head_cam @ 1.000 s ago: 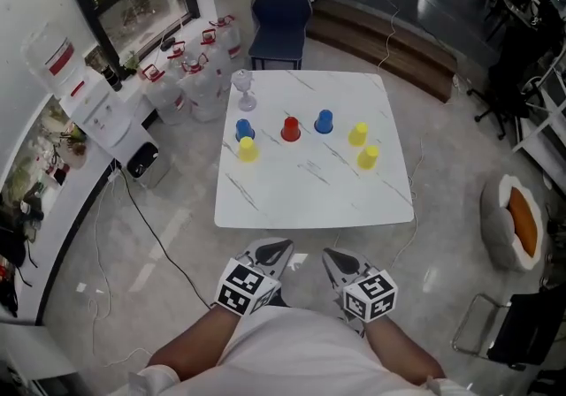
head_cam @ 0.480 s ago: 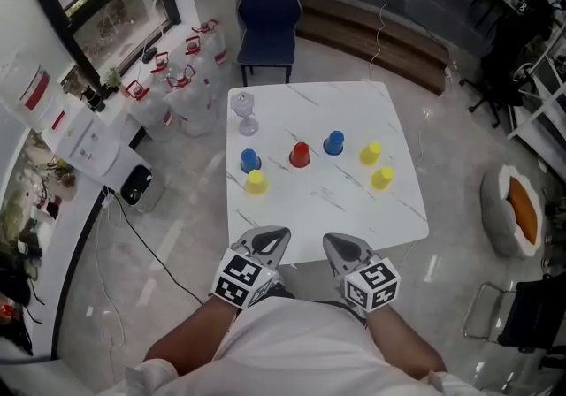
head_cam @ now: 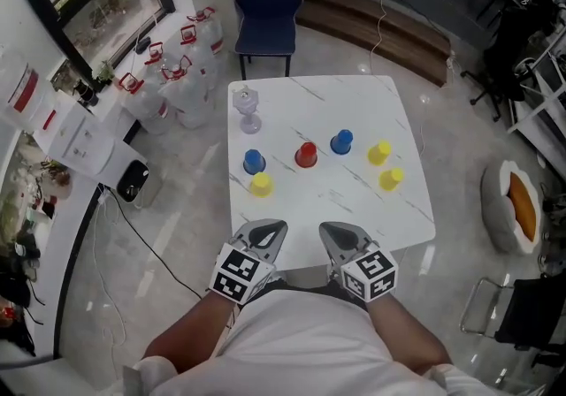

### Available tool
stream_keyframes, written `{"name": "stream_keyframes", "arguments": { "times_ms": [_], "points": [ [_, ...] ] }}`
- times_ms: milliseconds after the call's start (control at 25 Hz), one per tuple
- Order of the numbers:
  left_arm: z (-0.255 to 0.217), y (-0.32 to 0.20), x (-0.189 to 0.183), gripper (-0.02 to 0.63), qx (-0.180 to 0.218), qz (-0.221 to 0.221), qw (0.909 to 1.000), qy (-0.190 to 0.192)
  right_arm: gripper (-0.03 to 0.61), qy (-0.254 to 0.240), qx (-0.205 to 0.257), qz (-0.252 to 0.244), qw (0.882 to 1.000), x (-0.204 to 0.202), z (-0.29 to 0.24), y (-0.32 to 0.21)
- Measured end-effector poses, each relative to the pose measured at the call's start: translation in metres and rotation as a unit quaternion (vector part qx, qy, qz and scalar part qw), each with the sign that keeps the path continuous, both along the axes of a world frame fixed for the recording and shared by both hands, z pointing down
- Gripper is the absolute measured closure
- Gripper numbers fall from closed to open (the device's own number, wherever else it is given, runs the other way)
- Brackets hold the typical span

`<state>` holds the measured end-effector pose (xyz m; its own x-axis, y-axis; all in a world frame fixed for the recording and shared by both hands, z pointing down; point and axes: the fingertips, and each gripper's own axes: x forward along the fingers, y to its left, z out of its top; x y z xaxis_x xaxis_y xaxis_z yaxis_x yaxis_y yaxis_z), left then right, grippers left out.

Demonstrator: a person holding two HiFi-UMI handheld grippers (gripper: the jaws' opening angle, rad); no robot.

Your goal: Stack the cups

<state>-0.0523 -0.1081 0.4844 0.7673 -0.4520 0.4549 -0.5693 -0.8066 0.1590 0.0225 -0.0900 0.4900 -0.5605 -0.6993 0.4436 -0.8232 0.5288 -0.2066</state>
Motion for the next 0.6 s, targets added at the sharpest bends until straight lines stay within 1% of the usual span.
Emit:
{"name": "stream_keyframes", "arguments": {
  "times_ms": [200, 360, 600],
  "points": [
    [0.004, -0.011, -0.002, 0.606, -0.004, -0.027, 0.9996, 0.001, 0.572, 0.006, 0.003, -0.035, 0.999, -0.003, -0.005, -0.019],
    [0.001, -0.018, 0.000, 0.606, -0.004, -0.064, 0.9979, 0.004, 0.572, 0.012, 0.003, -0.070, 0.997, 0.000, -0.006, -0.031],
    [0.000, -0.030, -0.006, 0.606, 0.003, -0.119, 0.9929, -0.001, 0.572, 0.028, 0.013, -0.122, 0.992, -0.002, -0.004, -0.052]
  ]
}}
